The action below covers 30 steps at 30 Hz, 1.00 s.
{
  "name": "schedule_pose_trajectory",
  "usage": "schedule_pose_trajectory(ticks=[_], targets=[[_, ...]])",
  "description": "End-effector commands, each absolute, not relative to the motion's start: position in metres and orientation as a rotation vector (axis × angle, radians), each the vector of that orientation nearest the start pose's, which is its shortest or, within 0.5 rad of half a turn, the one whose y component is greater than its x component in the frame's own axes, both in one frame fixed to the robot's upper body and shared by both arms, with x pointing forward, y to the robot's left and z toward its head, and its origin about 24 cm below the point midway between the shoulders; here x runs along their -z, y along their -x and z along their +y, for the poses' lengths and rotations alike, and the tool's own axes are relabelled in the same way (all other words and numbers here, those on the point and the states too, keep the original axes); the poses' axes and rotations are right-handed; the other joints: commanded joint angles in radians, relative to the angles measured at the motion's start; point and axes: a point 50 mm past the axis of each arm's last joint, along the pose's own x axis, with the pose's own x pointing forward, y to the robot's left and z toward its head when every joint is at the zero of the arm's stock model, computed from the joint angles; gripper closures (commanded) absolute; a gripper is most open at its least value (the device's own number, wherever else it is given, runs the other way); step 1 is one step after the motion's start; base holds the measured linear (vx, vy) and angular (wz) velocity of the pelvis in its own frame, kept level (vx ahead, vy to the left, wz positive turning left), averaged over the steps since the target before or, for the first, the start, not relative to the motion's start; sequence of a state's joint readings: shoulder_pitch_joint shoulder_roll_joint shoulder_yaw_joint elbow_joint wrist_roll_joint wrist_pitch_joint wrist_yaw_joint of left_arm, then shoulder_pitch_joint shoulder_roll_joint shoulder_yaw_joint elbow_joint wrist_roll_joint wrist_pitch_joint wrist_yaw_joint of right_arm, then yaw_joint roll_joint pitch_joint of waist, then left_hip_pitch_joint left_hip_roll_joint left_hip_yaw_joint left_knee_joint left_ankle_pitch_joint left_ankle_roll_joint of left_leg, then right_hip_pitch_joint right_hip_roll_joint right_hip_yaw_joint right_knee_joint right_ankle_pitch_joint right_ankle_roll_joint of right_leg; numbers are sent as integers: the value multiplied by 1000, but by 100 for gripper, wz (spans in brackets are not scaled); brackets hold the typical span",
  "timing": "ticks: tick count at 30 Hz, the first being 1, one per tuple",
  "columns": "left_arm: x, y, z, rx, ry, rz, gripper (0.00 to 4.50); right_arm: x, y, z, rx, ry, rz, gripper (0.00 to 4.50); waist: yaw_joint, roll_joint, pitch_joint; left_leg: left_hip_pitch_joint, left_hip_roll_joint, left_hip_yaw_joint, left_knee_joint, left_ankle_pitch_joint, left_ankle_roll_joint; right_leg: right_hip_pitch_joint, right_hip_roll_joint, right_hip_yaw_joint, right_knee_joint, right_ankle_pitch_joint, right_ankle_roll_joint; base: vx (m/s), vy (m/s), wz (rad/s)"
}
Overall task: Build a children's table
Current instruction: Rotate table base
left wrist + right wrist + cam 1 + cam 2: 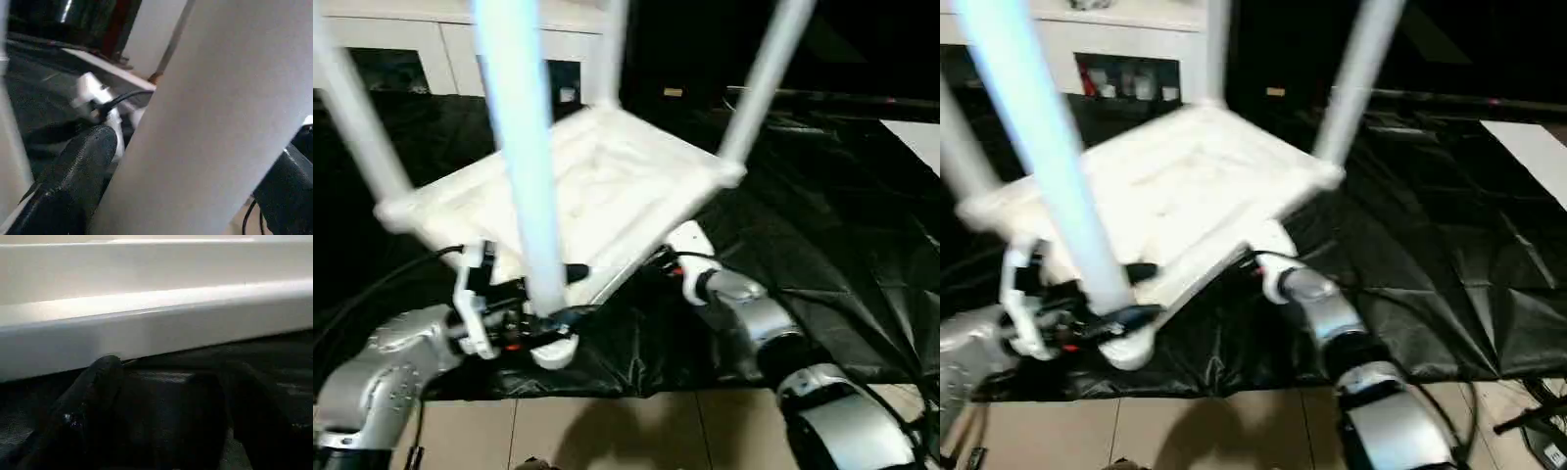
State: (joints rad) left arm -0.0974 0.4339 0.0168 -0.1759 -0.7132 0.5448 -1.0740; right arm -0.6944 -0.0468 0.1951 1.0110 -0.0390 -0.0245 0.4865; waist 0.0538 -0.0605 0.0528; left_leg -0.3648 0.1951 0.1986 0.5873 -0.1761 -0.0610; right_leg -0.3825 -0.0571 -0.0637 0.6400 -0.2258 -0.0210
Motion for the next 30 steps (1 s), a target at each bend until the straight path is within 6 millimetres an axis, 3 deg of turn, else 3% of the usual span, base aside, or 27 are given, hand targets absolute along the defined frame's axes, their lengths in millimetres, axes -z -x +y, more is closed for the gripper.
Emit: schedule_pose_trajectory(ticks=[1, 4, 10, 14, 16, 22, 23, 25, 27, 30], targets=[[-99, -231, 143, 1329, 380, 131, 8, -17, -336, -49, -854, 234, 338, 89, 13, 16, -56, 12, 44, -24, -69, -185, -33, 43, -86, 60, -68, -71, -208, 0, 0, 0], [-99, -239, 133, 1316, 363, 111, 8, -15, -335, -46, -867, 235, 334, 89, 12, 13, -56, 13, 44, -22, -67, -178, -25, 42, -86, 60, -69, -60, -210, 0, 0, 0], [-103, -261, 111, 1303, 309, 65, 8, -8, -333, -53, -862, 233, 352, 89, 18, 19, -57, 17, 45, -24, -68, -194, -31, 40, -87, 61, -73, -76, -203, 0, 0, 0], [-104, -272, 101, 1282, 273, 31, 8, -7, -334, -59, -837, 223, 353, 89, 23, 19, -61, 15, 45, -25, -64, -171, -24, 45, -88, 60, -67, -18, -211, 0, 0, 0], [-102, -279, 87, 1274, 232, 16, 8, -6, -335, -68, -801, 214, 355, 89, 25, 26, -61, 17, 44, -25, -64, -174, -18, 43, -87, 59, -69, -12, -216, 0, 0, 0], [-100, -293, 59, 1183, 154, -27, 8, -6, -340, -101, -698, 204, 339, 89, 47, 30, -62, 21, 48, -26, -62, -206, -27, 44, -92, 59, -72, -31, -215, 0, 0, 0], [-100, -294, 57, 1166, 137, -34, 8, -7, -340, -107, -688, 214, 335, 89, 46, 25, -62, 17, 47, -26, -63, -203, -24, 47, -90, 59, -72, -26, -215, 0, 0, 0], [-99, -295, 57, 1160, 111, -50, 8, -7, -339, -123, -671, 231, 328, 89, 55, 27, -64, 16, 46, -26, -59, -178, -6, 49, -90, 58, -69, 9, -214, 0, 0, 0], [-99, -295, 58, 1163, 104, -53, 8, -8, -338, -127, -669, 234, 326, 89, 60, 26, -65, 13, 45, -26, -57, -162, 8, 51, -92, 57, -68, 18, -218, 0, 0, 0], [-96, -293, 74, 1197, 72, -22, 8, -12, -335, -146, -686, 246, 306, 89, 64, 27, -64, 12, 45, -26, -57, -157, 16, 48, -88, 56, -68, 4, -214, 0, 0, 0]])
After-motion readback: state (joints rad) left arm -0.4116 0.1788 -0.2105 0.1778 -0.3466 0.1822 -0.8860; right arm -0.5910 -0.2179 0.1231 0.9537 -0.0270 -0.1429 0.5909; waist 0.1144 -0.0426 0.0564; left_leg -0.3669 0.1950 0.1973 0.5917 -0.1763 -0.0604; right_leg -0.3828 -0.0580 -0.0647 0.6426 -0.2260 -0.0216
